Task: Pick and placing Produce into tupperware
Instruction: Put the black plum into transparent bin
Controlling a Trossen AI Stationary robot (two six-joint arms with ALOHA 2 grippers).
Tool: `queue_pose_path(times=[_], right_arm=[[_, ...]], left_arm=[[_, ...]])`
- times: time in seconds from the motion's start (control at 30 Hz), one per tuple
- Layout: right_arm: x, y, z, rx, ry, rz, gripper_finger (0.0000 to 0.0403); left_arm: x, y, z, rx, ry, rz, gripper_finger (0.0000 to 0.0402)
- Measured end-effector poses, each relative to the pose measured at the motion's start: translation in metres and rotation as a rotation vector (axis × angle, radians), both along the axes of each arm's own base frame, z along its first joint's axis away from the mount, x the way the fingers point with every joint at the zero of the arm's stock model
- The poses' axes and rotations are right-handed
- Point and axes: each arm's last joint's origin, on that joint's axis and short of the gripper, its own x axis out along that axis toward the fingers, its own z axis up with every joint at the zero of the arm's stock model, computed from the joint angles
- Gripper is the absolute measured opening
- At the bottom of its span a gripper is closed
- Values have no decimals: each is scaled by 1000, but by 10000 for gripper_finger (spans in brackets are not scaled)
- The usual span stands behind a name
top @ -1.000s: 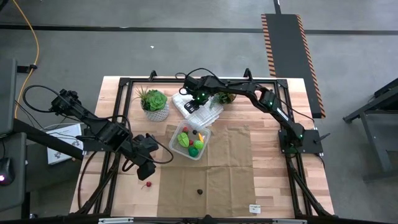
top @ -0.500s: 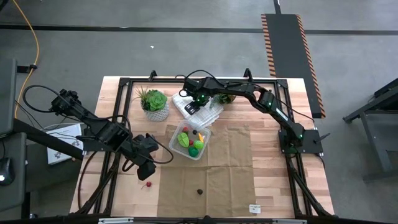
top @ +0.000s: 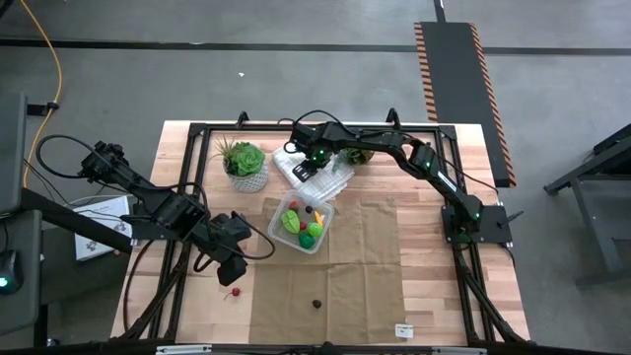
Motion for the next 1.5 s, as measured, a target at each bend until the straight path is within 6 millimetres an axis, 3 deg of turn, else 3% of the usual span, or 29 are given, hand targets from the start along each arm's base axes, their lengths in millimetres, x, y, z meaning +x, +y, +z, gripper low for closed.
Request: queue_pose_path(times=[0.4, 0.83, 1.07, 1.5], right_arm=[[3, -1, 7, -1, -30, 7, 54], [9, 5, 82, -62, -153, 75, 54], [9, 40, 91, 11, -126, 216, 53], [23, 136, 94, 135, -143, 510, 53]], left_arm=[[0, 0, 0, 1, 0, -1, 140], [0, 0, 0, 3, 2, -3, 140], [0, 0, 0, 21, -4, -37, 140], [0, 0, 0, 37, -7, -81, 140]])
